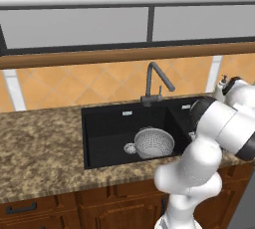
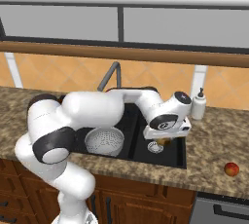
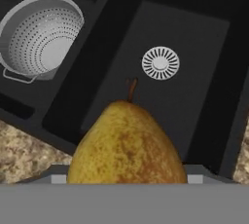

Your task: Put the colander in the sink, put the apple, pear in the colander, and turn on the sink faucet and pour water over the colander.

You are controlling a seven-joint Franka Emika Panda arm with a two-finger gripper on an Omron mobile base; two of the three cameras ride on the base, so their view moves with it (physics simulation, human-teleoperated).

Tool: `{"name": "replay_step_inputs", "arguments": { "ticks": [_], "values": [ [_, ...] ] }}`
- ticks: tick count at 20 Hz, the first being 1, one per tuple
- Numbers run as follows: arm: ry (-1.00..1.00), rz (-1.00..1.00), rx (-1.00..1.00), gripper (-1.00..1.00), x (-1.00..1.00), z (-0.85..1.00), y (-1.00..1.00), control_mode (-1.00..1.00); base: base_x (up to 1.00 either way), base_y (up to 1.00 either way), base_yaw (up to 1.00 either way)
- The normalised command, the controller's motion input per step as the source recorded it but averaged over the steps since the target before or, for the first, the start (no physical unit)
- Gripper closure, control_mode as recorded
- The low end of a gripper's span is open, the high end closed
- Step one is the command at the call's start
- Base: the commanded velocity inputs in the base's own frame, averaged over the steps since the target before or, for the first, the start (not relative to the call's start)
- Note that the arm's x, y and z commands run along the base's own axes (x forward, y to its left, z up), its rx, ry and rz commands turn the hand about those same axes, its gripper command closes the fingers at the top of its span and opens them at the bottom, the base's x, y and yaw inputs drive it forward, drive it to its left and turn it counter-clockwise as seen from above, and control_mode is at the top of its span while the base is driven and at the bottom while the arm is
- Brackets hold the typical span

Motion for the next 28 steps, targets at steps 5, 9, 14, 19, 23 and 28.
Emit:
{"name": "replay_step_inputs", "arguments": {
  "ticks": [5, 9, 14, 19, 23, 28],
  "values": [
    [-0.01, 0.07, 0.08, 1.0, 0.0, 0.0, 1.0, -1.0, 0.0, 0.0, 0.0],
    [-0.05, 0.05, 0.08, 1.0, 0.0, 0.0, 1.0, -1.0, 0.0, 0.0, 0.0],
    [-0.09, 0.01, 0.03, 1.0, 0.0, 0.0, 0.96, -1.0, 0.0, 0.0, 0.0],
    [-0.05, 0.0, 0.0, 1.0, 0.0, 0.0, 0.87, -1.0, 0.0, 0.0, 0.0],
    [-0.05, -0.04, 0.0, 1.0, 0.0, 0.0, 0.85, -1.0, 0.0, 0.0, 0.0],
    [-0.01, -0.19, -0.02, 1.0, 0.0, 0.0, 0.63, -1.0, 0.0, 0.0, 0.0]
  ]
}}
